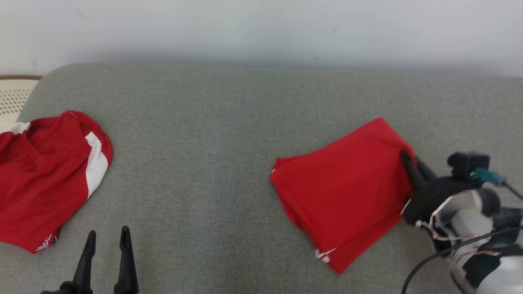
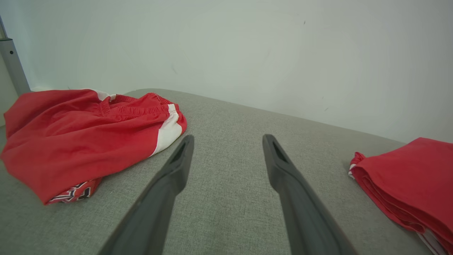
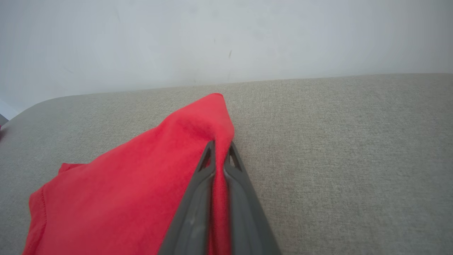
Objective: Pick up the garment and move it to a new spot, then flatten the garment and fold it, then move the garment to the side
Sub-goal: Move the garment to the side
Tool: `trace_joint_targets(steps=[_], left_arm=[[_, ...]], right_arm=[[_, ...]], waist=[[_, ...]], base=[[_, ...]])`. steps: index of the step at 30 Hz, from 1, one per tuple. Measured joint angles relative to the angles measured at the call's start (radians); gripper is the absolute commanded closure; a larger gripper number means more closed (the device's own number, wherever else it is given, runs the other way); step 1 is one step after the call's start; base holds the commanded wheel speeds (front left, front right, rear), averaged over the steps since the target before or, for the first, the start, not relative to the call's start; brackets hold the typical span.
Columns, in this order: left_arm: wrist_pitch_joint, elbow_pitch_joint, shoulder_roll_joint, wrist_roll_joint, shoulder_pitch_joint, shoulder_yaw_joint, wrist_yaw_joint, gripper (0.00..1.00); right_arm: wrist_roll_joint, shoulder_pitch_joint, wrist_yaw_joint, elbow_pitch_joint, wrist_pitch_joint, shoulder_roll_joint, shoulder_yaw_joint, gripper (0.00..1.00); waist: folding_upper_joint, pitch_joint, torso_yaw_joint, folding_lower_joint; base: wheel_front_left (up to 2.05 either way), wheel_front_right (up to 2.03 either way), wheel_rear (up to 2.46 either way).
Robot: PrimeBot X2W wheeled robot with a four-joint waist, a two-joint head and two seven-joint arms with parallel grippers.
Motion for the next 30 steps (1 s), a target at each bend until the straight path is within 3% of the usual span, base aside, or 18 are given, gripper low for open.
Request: trace_joint_targets(steps=[13, 19, 30], left_arm=[[0.0, -0.08, 0.0, 0.031, -0.077, 0.008, -0.01, 0.0], [0.0, -0.125, 0.0, 0.071, -0.121, 0.028, -0.035, 0.0], [0.0, -0.191, 0.0, 0.097, -0.139, 0.044, -0.044, 0.0]], right_arm=[[-0.012, -0.215, 0.0, 0.065, -0.016, -0.133, -0.025, 1.0], [0.014, -0.341, 0.0, 0.132, -0.018, -0.192, -0.041, 1.0], [0.033, -0.463, 0.0, 0.225, -0.025, -0.279, -0.063, 1.0]], waist=[[0.0, 0.126, -0.054, 0.0002], [0.0001, 0.214, -0.088, 0.0003], [0.0001, 0.322, -0.099, 0.0002]], base=[[0.0, 0.0, 0.0], [0.0, 0.0, 0.0], [0.0, 0.0, 0.0]])
